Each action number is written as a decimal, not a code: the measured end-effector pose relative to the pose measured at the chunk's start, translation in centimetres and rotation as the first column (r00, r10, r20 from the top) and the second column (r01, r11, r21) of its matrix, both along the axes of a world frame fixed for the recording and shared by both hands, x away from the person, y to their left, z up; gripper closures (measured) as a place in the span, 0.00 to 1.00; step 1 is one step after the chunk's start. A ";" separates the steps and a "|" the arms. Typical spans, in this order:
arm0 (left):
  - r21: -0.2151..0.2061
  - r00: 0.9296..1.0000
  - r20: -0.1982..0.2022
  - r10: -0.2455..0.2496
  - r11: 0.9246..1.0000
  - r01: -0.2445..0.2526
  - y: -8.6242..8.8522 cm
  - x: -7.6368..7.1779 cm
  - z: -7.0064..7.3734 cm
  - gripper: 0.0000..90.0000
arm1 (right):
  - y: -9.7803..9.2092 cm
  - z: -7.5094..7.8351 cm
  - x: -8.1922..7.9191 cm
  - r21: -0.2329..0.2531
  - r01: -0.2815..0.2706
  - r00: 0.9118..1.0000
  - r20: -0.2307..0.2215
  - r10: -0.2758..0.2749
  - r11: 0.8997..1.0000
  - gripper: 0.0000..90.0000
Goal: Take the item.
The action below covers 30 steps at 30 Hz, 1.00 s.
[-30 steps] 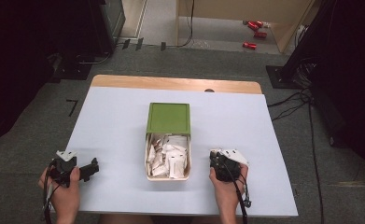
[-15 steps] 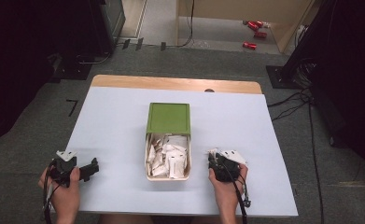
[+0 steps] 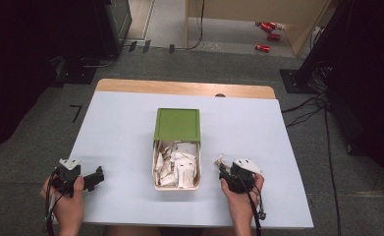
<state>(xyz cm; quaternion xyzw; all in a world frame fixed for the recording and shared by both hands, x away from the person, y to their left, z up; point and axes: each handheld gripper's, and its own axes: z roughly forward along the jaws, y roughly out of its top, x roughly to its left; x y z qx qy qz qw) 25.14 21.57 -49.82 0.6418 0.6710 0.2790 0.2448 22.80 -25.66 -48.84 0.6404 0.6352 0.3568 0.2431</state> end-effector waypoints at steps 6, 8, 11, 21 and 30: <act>0.000 1.000 0.000 0.000 1.000 0.000 0.0 0.0 0.0 0.00 | 0.1 0.9 -0.6 -0.011 -0.010 1.000 0.018 0.010 1.000 0.57; 0.000 1.000 0.000 0.000 1.000 0.000 0.0 0.0 0.0 0.00 | 0.3 1.3 -0.9 -0.005 -0.014 1.000 0.027 0.014 1.000 0.57; 0.000 1.000 0.001 0.000 1.000 0.000 0.0 0.0 0.0 0.00 | 0.7 2.1 -1.5 0.002 -0.029 0.998 0.048 0.029 1.000 0.57; 0.000 1.000 0.000 0.000 1.000 0.000 0.0 0.0 0.0 0.00 | 2.1 3.8 -2.6 0.014 -0.079 0.994 0.076 0.077 0.997 0.57; 0.000 1.000 -0.001 0.000 1.000 0.000 0.0 0.0 0.0 0.00 | 3.1 4.7 -3.6 0.035 -0.108 0.990 0.094 0.104 0.994 0.56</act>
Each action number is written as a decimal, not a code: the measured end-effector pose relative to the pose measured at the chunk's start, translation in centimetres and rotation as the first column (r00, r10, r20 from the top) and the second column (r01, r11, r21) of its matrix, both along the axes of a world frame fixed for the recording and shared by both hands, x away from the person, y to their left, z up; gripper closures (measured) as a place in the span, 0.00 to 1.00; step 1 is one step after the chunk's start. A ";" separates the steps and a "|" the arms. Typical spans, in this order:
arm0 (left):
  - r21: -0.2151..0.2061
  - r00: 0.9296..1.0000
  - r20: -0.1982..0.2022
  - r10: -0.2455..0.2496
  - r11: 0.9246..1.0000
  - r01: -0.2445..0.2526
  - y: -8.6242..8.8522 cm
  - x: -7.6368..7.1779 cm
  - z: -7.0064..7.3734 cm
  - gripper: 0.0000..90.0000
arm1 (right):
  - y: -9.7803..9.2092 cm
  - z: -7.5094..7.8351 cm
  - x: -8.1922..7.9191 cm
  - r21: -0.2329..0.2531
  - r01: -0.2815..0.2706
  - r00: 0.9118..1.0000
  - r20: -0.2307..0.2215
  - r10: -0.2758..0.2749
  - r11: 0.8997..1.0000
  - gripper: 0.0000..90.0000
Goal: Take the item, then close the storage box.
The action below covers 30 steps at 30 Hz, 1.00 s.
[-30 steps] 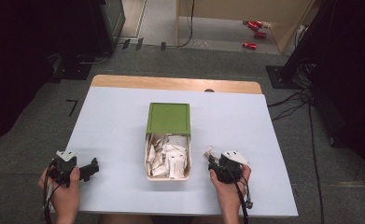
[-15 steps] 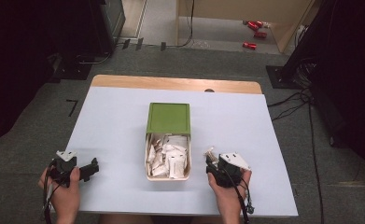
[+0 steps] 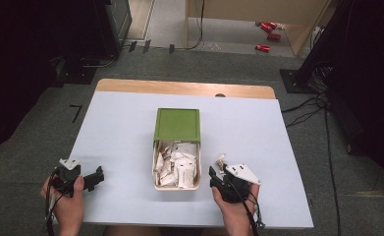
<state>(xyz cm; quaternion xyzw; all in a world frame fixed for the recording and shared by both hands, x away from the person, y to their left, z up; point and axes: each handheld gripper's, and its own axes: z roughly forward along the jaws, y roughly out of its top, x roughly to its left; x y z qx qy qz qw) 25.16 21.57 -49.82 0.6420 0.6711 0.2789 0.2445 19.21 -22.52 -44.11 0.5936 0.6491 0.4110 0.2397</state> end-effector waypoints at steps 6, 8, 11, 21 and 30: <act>-0.001 1.000 0.001 0.000 1.000 0.000 0.0 0.0 0.0 0.00 | 0.6 0.2 -0.3 0.013 -0.021 1.000 -0.001 0.021 1.000 0.56; 0.000 1.000 0.001 0.000 1.000 0.000 0.0 0.0 0.0 0.00 | 0.7 0.3 -0.3 0.017 -0.026 1.000 -0.001 0.026 1.000 0.56; 0.001 1.000 -0.001 -0.001 1.000 0.001 0.0 0.0 0.0 0.00 | 0.8 1.0 -0.5 0.024 -0.033 0.999 0.014 0.033 0.999 0.57; 0.000 1.000 0.000 -0.001 1.000 0.001 0.0 0.0 0.0 0.00 | 1.2 2.1 -1.0 0.059 -0.071 0.997 0.044 0.068 0.996 0.59; 0.001 1.000 0.000 -0.001 1.000 0.001 0.0 0.0 0.0 0.00 | 1.6 2.7 -1.3 0.078 -0.090 0.995 0.055 0.086 0.993 0.61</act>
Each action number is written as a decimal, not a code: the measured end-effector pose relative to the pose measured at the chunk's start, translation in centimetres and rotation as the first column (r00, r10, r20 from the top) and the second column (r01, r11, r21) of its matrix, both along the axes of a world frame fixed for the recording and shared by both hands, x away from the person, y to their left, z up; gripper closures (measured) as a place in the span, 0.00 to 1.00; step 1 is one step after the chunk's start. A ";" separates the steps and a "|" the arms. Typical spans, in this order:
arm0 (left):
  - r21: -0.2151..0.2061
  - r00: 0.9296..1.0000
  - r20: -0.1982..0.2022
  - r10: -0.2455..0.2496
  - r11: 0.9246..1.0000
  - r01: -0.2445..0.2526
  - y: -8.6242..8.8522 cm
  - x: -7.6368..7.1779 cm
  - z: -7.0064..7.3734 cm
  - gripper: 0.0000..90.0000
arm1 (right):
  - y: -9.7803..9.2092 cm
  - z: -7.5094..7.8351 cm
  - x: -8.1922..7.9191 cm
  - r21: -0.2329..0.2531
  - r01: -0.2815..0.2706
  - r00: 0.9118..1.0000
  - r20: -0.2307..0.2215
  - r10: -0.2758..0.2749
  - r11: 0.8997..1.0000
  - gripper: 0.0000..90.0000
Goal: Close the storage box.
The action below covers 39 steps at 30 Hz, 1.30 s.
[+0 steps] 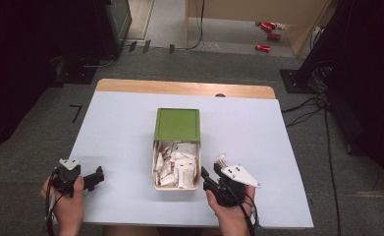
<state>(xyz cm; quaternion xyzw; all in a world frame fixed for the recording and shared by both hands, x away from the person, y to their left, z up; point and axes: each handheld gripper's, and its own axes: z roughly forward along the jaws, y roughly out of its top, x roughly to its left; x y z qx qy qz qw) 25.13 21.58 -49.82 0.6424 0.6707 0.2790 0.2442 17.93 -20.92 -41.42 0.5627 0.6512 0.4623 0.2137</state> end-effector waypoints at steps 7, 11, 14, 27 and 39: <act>0.000 1.000 0.000 0.000 1.000 0.000 0.0 0.0 0.0 0.00 | 0.8 0.1 -0.1 0.013 -0.028 1.000 0.002 0.028 1.000 0.62; 0.000 1.000 0.000 0.000 1.000 0.000 0.0 0.0 0.0 0.00 | 1.5 -0.4 -0.3 -0.003 -0.041 0.999 -0.008 0.041 0.999 0.66; 0.000 1.000 0.000 0.000 1.000 0.000 0.0 0.0 0.0 0.00 | 1.7 -0.8 -0.3 -0.002 -0.042 0.999 -0.015 0.042 0.999 0.68; -0.001 1.000 0.001 0.000 1.000 0.000 0.0 0.0 0.0 0.00 | 2.3 -3.7 -0.7 -0.013 -0.029 0.999 -0.015 0.029 0.999 0.90; -0.002 1.000 0.002 0.001 1.000 -0.001 0.0 0.0 0.0 0.00 | 2.6 -4.6 -1.1 -0.004 0.008 1.000 -0.002 -0.008 1.000 0.94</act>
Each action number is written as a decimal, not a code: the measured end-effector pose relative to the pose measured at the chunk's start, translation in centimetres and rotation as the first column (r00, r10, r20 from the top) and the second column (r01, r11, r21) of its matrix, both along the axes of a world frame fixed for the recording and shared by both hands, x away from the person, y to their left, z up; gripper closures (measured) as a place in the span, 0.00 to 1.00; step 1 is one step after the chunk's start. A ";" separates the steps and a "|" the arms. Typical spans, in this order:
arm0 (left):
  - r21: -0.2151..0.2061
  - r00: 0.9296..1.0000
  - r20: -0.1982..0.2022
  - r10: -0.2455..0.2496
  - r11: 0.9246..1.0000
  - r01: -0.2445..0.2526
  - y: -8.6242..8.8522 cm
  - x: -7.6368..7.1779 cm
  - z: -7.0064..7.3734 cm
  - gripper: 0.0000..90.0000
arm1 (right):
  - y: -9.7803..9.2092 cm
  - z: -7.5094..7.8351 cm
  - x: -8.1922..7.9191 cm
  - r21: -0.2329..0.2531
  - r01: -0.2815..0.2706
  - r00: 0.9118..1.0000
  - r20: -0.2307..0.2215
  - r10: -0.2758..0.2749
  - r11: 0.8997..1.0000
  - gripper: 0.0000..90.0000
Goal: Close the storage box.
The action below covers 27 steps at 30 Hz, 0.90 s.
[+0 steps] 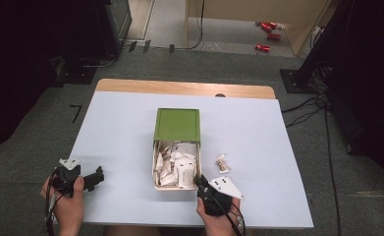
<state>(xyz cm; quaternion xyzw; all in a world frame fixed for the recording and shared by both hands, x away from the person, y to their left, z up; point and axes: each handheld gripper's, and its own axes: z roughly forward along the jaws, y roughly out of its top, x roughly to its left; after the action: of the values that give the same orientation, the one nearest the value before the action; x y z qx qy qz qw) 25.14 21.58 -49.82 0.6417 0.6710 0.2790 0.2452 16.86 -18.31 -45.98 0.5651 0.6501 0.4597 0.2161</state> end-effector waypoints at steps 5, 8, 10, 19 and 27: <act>0.000 1.000 -0.001 0.000 1.000 0.000 0.0 0.0 0.0 0.00 | 0.3 0.4 0.1 -0.011 0.030 1.000 -0.007 -0.030 0.999 0.96; 0.000 1.000 0.000 0.000 1.000 0.000 0.0 0.0 0.0 0.00 | 0.2 0.6 0.3 -0.021 0.033 0.999 -0.011 -0.033 0.999 0.97; 0.000 1.000 -0.001 0.000 1.000 0.000 0.0 0.0 0.0 0.00 | 0.2 0.9 0.5 -0.029 0.036 0.999 -0.022 -0.037 0.999 0.97; 0.000 1.000 -0.001 0.000 1.000 0.000 0.0 0.0 0.0 0.00 | 0.4 1.6 1.1 -0.048 0.047 0.998 -0.047 -0.049 0.998 0.98; 0.001 1.000 -0.001 0.000 1.000 0.000 0.0 0.0 0.0 0.00 | 0.5 1.9 2.3 -0.048 0.049 0.997 -0.059 -0.052 0.998 0.98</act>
<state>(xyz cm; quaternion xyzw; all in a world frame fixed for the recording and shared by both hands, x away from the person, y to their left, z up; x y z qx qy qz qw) 25.17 21.58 -49.82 0.6419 0.6711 0.2788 0.2446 19.17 -17.80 -44.07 0.5897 0.6523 0.4217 0.2209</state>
